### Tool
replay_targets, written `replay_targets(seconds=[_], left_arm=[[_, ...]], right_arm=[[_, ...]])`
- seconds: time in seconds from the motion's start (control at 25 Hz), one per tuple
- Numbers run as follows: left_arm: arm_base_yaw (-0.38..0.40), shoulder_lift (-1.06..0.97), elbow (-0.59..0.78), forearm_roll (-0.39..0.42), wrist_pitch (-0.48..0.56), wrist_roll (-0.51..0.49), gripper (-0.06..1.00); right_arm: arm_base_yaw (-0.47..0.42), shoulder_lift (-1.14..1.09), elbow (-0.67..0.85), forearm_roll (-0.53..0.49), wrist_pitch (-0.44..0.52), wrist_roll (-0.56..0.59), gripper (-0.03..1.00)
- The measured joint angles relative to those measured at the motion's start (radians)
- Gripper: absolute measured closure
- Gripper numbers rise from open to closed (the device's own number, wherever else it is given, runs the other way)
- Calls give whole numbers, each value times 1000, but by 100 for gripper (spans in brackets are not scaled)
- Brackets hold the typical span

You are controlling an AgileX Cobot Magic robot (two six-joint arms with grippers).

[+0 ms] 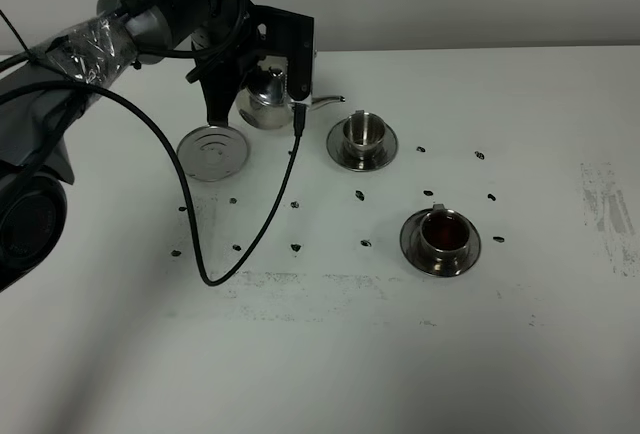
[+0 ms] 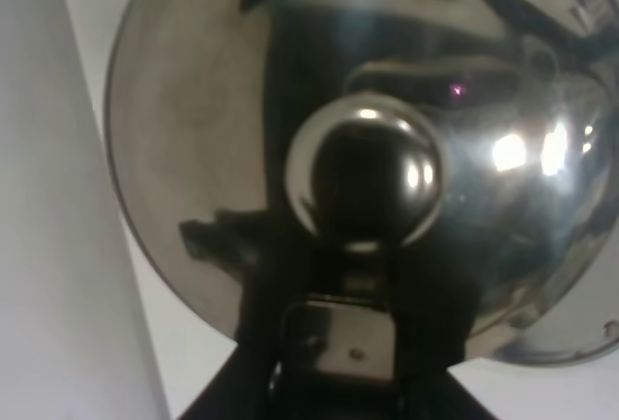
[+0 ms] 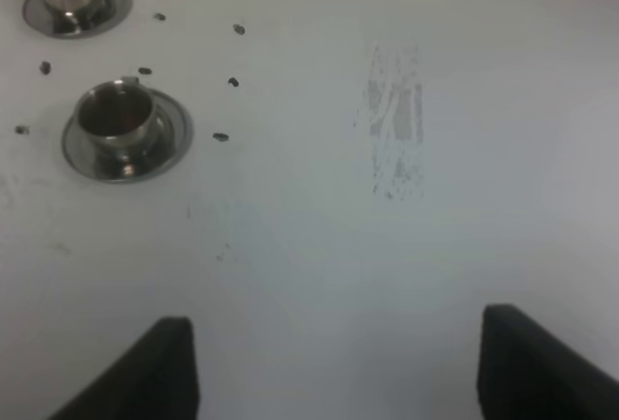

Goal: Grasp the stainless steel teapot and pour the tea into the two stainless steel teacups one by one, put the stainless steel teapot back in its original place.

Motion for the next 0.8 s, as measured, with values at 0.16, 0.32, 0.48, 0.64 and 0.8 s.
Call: replay_targets(seconds=[0.16,0.32,0.48,0.64,0.8], left_arm=[[0,0,0,13,-18,23,76],[1,0,0,16,-41,66,76],[1,3,0,16,-51,80,76],[-3,7,0,17,-60,127,76],[-4,10,0,17,-78,135,76]], right_arm=[[0,0,0,0,0,-1,38],[0,0,0,0,0,-1,38],[0,0,0,0,0,-1,38],[0,0,0,0,0,-1,38],[0,0,0,0,0,-1,38]])
